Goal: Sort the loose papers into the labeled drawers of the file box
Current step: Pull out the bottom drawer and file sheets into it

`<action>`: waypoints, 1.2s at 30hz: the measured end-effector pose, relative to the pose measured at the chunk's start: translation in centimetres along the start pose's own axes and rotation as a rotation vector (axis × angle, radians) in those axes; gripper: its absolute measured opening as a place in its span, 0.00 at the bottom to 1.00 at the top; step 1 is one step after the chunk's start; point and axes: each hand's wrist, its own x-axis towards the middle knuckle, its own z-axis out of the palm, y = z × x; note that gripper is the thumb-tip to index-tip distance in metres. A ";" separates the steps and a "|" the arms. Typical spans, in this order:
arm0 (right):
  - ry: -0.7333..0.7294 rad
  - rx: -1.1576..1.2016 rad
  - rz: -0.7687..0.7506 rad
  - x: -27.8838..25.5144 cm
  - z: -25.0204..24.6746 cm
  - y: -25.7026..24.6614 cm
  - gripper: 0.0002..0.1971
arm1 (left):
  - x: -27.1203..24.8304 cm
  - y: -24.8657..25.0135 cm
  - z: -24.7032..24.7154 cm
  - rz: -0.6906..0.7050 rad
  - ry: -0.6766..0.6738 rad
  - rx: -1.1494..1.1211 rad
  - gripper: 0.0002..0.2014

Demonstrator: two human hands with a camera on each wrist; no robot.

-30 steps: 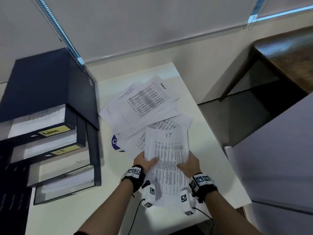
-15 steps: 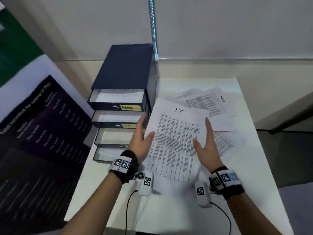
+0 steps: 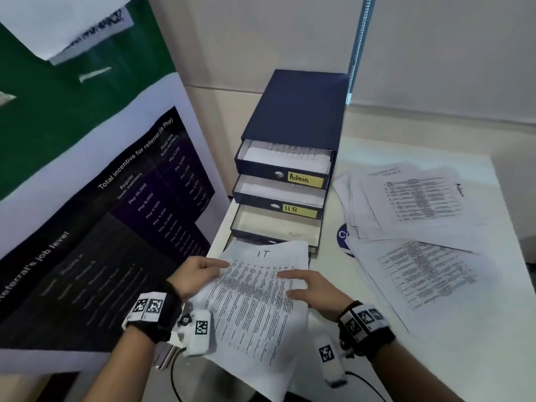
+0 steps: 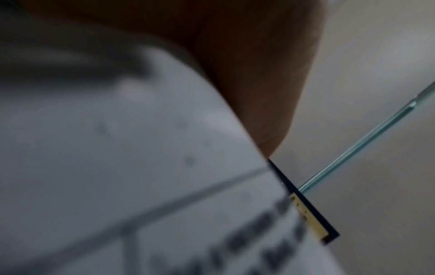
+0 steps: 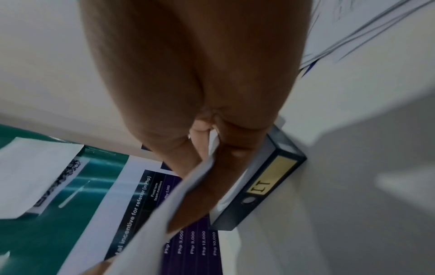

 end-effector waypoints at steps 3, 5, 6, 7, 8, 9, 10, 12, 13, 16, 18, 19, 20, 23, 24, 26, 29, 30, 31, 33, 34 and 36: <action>-0.058 0.184 0.113 0.5 0.2 -0.9 0.20 | 0.4 0.2 -1.7 0.055 -0.039 -0.055 0.15; -0.085 0.244 0.169 0.8 0.2 -0.9 0.18 | 1.2 0.2 -2.2 0.062 -0.062 -0.093 0.15; -0.088 0.255 0.200 1.1 0.2 -0.7 0.18 | 1.7 0.1 -2.3 0.053 -0.069 -0.091 0.14; -0.090 0.238 0.227 1.4 0.2 -0.5 0.18 | 2.2 -0.2 -2.2 0.033 -0.074 -0.063 0.14; -0.079 0.220 0.266 1.8 0.3 -0.2 0.18 | 2.7 -0.5 -2.0 0.008 -0.075 -0.017 0.14; -0.046 0.214 0.307 2.2 0.4 0.1 0.19 | 3.2 -1.0 -1.6 -0.015 -0.073 0.039 0.13; 0.013 0.239 0.331 2.7 0.5 0.4 0.19 | 3.7 -1.3 -1.2 -0.037 -0.072 0.081 0.12; 0.167 0.259 0.299 3.5 0.6 0.8 0.19 | 4.4 -2.0 -0.5 -0.080 -0.074 0.096 0.16; 0.234 0.226 0.255 4.0 0.6 0.9 0.20 | 4.6 -2.3 -0.2 -0.092 -0.086 0.089 0.19; 0.331 0.141 0.182 4.7 0.3 1.8 0.18 | 4.9 -2.7 -0.2 -0.059 -0.158 0.065 0.20; 0.254 0.186 0.197 4.3 -0.1 2.3 0.17 | 5.1 -2.3 -0.8 -0.006 -0.209 0.079 0.19; 0.182 0.241 0.219 3.8 -0.2 2.3 0.17 | 5.1 -2.0 -1.1 0.022 -0.245 0.070 0.19; 0.114 0.309 0.241 3.4 -0.3 2.3 0.16 | 5.1 -1.6 -1.5 0.042 -0.283 0.048 0.18; 0.122 0.381 0.243 3.6 -0.9 2.6 0.15 | 5.1 -0.6 -2.0 0.051 -0.354 -0.026 0.16; 0.187 0.352 0.234 4.3 -1.1 2.7 0.16 | 5.4 -0.5 -1.9 0.031 -0.341 -0.043 0.16; 0.323 0.294 0.228 5.9 -1.2 3.1 0.17 | 6.5 -0.9 -1.5 -0.027 -0.294 0.003 0.18; 0.476 0.287 0.219 8.0 -0.7 3.5 0.17 | 7.7 -1.8 -1.0 -0.052 -0.332 0.180 0.22; 0.498 0.290 0.225 8.2 -0.6 3.5 0.17 | 8.1 -2.0 -0.8 -0.028 -0.342 0.184 0.21; 0.490 0.319 0.238 8.1 -0.6 3.5 0.16 | 8.3 -2.1 -0.7 0.011 -0.314 0.158 0.20; 0.355 0.456 0.275 6.8 -0.6 3.1 0.13 | 8.7 -2.6 -0.3 0.079 -0.156 0.068 0.19; 0.237 0.511 0.298 6.0 -0.8 3.0 0.12 | 8.9 -2.9 0.0 0.094 -0.042 0.012 0.19; 0.038 0.548 0.342 4.4 -1.1 3.1 0.11 | 9.3 -2.9 0.8 0.050 0.140 -0.110 0.18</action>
